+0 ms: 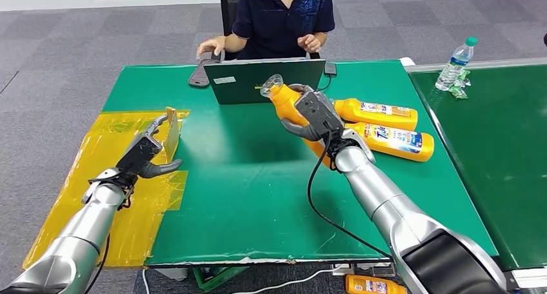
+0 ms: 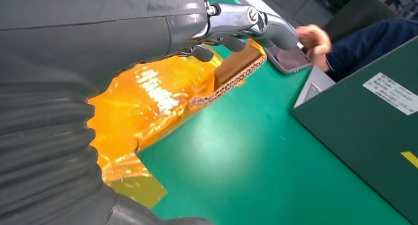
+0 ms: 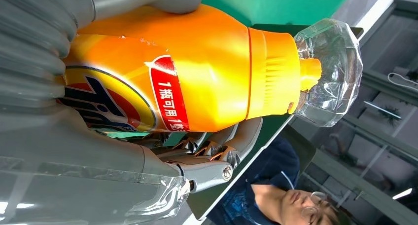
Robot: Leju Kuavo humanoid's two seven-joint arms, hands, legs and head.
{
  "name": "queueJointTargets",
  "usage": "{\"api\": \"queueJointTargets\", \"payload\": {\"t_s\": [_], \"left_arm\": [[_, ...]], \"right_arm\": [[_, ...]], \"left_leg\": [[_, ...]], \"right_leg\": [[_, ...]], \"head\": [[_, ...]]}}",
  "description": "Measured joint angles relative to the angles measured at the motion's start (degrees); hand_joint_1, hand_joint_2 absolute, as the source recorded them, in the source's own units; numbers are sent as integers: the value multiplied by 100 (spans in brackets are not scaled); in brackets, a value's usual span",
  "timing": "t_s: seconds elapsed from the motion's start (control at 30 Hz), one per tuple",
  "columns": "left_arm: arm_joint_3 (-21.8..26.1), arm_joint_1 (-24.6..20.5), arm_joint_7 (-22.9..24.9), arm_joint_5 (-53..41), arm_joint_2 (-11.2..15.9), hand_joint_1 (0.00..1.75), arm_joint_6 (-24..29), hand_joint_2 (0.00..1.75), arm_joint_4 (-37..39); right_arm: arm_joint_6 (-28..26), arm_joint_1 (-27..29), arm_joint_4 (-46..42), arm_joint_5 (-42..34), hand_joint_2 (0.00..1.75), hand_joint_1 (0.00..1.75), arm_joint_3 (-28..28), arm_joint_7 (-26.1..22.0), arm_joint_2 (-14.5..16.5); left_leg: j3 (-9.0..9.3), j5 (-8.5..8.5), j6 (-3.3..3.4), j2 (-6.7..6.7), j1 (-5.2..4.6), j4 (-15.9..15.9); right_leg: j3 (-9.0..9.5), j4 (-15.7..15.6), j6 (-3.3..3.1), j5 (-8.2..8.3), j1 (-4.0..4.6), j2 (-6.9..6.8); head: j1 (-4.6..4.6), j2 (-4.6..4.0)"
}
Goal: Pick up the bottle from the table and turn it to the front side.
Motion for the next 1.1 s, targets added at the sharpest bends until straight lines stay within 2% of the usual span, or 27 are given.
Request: {"api": "queueJointTargets", "payload": {"t_s": [0.33, 0.8, 1.1], "left_arm": [[-2, 18, 0, 451, -64, 0, -417, 175, -70], [-14, -4, 0, 705, -417, 0, -597, 175, -14], [-65, -3, 0, 748, -695, 0, -696, 175, 0]], "right_arm": [[3, -20, -91, -5, 175, 175, 0, -8, 102], [62, -291, -308, -265, 175, 175, -21, -3, 624], [175, -359, -464, -479, 175, 175, -128, 15, 845]], "left_leg": [[-2, 0, 0, -2, -1, 0], [-3, 1, 0, -2, 0, 0], [-4, 1, 0, -4, -1, 1]], "right_leg": [[1, 1, 0, 0, 0, 0], [0, 1, 0, 0, 0, -1], [1, 1, 0, 0, 0, -3]], "head": [[0, 0], [0, 0], [0, 0]]}}
